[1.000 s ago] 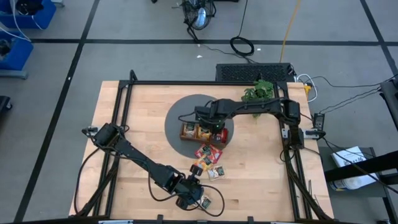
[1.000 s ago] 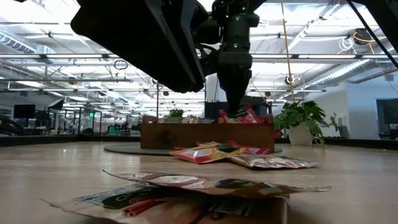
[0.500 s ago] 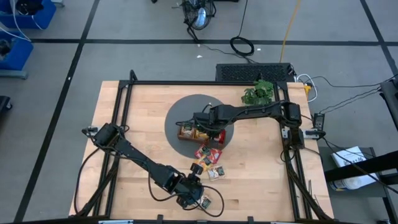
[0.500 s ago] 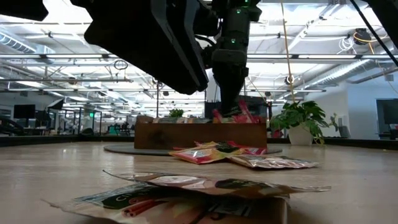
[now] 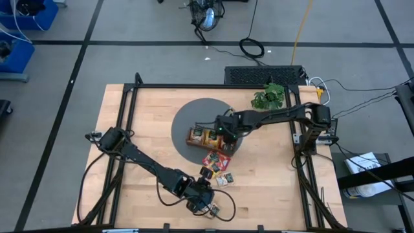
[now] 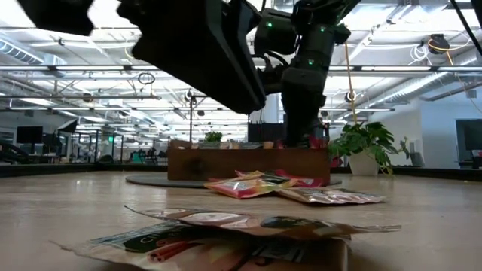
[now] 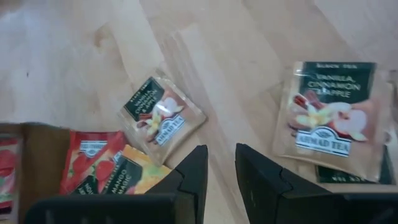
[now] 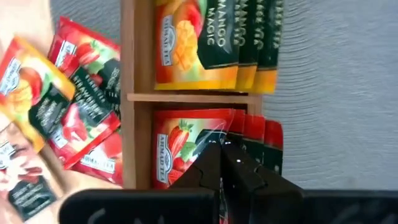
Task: Pick & Place Tea
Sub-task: Put the red tea bag into the right section of the wooden organizer, then adjust the wooden organizer
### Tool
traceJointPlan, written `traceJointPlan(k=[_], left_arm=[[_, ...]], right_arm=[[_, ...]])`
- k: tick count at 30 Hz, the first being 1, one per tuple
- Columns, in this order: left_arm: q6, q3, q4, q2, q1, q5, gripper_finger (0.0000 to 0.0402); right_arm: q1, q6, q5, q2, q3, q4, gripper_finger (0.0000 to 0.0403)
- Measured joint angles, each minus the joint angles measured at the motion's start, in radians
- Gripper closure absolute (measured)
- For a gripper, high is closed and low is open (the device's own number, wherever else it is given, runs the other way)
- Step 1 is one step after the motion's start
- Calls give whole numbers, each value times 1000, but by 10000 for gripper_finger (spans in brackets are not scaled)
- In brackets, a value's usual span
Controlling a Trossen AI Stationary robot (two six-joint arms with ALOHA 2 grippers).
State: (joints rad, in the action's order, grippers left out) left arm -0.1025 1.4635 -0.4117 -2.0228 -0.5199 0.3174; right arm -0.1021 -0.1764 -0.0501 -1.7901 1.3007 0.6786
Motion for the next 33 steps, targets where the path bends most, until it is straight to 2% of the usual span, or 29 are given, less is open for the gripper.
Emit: traceJointPlan(k=[8, 18, 21, 25, 27, 31, 33], left_arm=[[24, 0, -4, 0, 7, -1, 314], [22, 0, -10, 0, -7, -1, 314], [22, 0, -7, 0, -5, -1, 314], [26, 0, -15, 0, -5, 6, 314], [27, 0, -37, 0, -7, 63, 314], [46, 0, -140, 14, -26, 238, 314], [80, 0, -216, 32, -34, 270, 314]], right_arm=[[13, 34, -11, 0, -6, -58, 390], [7, 27, -26, 32, -6, -45, 256], [5, 27, -23, 74, -6, -42, 229], [11, 31, -23, 123, -6, -37, 214], [21, 37, -2, 152, -6, -26, 213], [71, 71, 104, 207, -13, 25, 225], [101, 83, 138, 245, -50, 5, 236]])
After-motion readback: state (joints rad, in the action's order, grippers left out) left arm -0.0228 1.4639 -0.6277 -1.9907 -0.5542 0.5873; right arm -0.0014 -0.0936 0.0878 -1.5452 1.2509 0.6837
